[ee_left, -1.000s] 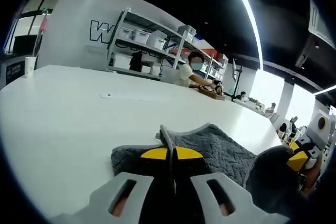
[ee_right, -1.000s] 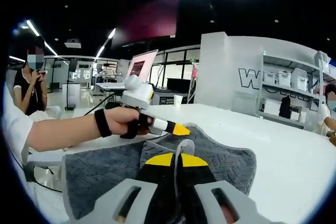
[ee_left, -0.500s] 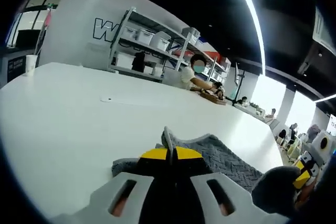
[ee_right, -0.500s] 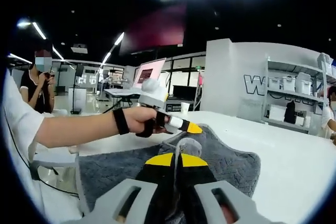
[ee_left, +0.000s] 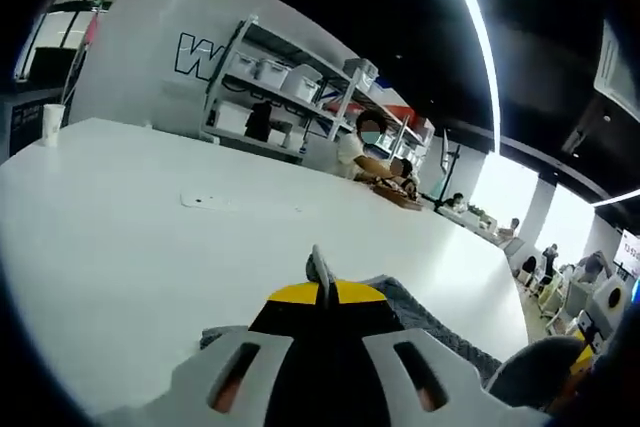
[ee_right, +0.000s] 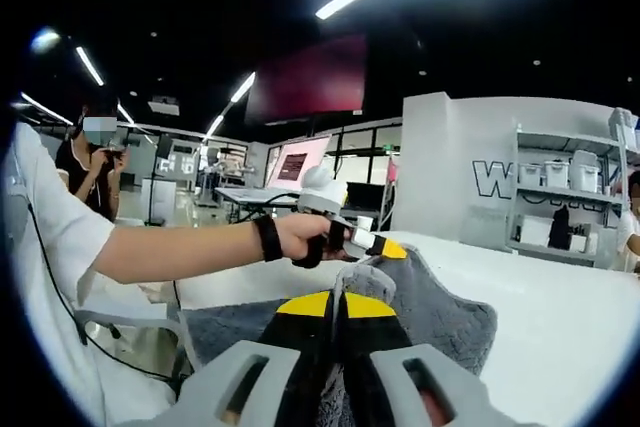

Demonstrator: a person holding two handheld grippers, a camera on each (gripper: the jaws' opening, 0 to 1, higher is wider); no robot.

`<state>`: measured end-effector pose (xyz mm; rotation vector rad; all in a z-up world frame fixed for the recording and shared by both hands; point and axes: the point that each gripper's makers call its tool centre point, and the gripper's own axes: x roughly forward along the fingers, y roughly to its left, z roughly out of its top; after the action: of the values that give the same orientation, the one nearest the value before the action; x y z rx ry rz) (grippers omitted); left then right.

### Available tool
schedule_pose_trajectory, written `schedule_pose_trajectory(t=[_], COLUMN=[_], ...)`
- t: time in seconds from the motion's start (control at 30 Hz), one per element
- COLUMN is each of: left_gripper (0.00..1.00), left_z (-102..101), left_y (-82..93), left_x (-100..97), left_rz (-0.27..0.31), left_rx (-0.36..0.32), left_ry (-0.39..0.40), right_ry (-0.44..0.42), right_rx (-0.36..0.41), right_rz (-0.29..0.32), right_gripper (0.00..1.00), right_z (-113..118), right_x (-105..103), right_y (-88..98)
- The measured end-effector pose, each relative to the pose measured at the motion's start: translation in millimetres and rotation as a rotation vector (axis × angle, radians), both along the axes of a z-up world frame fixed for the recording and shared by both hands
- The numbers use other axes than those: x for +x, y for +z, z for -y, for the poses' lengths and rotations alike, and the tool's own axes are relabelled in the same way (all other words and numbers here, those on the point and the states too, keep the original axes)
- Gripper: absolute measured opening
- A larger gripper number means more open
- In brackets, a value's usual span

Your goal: Open the folded towel by lifting each exposed corner and separating the folded layers until the towel lies flat within the target outline without major curled edges

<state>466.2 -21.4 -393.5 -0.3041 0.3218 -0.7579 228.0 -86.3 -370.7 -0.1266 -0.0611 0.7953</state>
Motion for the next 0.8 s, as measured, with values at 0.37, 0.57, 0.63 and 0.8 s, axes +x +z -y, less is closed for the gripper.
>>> schedule_pose_trajectory(t=[0.37,0.57,0.63,0.8], left_gripper=[0.02,0.02,0.01,0.01], left_z=[7.3,13.5,15.5,22.2], left_y=[24.1,40.0,43.1,47.8], left_x=[6.4,10.0,9.2,8.0], left_rz=[0.012,0.019,0.019,0.022], left_rx=[-0.039,-0.093,-0.106,-0.120], left_ry=[-0.006,-0.011,-0.017,-0.023], right_ry=[0.032,0.032,0.031,0.016], right_rx=[0.029,0.027,0.028,0.052], right_rz=[0.045,0.073,0.076,0.074], right_gripper=[0.00,0.00,0.00,0.00], right_z=[-0.5,3.4,5.3,11.5], right_x=[-17.4,-26.3,-28.0,-28.1], right_y=[17.7,24.6,25.5,27.0])
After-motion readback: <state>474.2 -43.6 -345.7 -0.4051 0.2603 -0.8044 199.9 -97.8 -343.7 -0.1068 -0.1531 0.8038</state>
